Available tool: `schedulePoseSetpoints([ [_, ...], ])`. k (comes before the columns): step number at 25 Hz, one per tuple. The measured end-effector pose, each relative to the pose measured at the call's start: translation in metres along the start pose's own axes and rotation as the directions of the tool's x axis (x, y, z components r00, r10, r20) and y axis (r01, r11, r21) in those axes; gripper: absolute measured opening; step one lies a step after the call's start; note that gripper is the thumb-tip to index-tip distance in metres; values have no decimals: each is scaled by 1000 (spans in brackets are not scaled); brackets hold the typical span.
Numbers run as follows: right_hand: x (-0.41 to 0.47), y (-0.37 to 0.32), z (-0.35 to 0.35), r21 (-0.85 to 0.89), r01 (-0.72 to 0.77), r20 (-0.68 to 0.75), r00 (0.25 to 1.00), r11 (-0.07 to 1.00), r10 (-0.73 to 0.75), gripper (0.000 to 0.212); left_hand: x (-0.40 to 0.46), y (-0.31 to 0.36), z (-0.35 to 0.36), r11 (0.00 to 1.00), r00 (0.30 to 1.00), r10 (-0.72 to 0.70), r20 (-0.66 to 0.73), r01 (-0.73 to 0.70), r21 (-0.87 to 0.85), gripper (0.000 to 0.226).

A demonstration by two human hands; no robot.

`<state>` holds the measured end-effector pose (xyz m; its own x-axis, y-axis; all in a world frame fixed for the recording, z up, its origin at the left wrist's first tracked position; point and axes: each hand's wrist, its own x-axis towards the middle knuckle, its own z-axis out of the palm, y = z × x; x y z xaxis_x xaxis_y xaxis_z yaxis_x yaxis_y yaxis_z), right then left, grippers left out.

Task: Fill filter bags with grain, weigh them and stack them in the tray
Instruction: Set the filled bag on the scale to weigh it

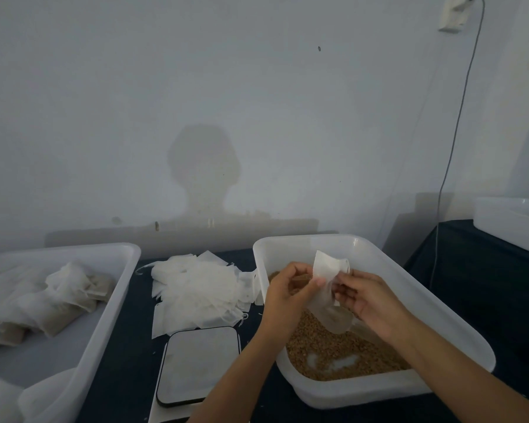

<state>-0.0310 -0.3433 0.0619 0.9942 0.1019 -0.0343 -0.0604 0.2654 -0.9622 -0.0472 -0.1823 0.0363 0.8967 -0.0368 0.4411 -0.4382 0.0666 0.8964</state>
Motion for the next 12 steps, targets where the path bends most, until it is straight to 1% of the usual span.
schedulePoseSetpoints([
  [1, -1, -2, 1, 28, 2, 10, 1000, 1000, -2, 12, 0, 2, 0, 1000, 1000, 5, -19, -5, -13, 4],
  [2, -3, -4, 2, 20, 18, 29, 999, 1000, -19, 13, -1, 3, -1, 1000, 998, 12, -62, -13, -9, 5],
  [3, -5, -5, 3, -39, 51, 47, 998, 998, -49, 15, -2, 5, -4, 1000, 994, 26, -108, -25, 13, 7],
  [4, -6, -5, 4, -155, 109, 64, 993, 982, -100, 16, -2, 6, -8, 997, 989, 47, -143, -39, 61, 10],
  [5, -8, -5, 7, -299, 181, 76, 983, 937, -166, 15, -3, 8, -12, 990, 983, 77, -166, -55, 129, 11],
  [6, -9, -4, 10, -433, 246, 83, 969, 867, -233, 13, -5, 10, -17, 974, 978, 115, -175, -77, 212, 11],
  [7, -8, -3, 13, -503, 284, 94, 957, 816, -275, 11, -5, 14, -22, 949, 974, 154, -168, -98, 298, 11],
  [8, -7, -1, 17, -488, 283, 109, 958, 826, -264, 12, -6, 18, -27, 921, 971, 181, -154, -112, 373, 11],
  [9, -7, 1, 22, -390, 238, 123, 971, 889, -206, 15, -7, 23, -33, 903, 972, 188, -137, -116, 415, 11],
  [10, -7, 3, 29, -252, 151, 153, 981, 956, -115, 19, -7, 28, -38, 908, 977, 169, -132, -102, 407, 12],
  [11, -6, 6, 35, -140, 70, 192, 980, 988, -43, 24, -8, 32, -44, 933, 982, 130, -139, -74, 352, 12],
  [12, -5, 8, 41, -83, 31, 225, 974, 996, -11, 30, -9, 36, -50, 957, 984, 86, -157, -37, 289, 12],
])
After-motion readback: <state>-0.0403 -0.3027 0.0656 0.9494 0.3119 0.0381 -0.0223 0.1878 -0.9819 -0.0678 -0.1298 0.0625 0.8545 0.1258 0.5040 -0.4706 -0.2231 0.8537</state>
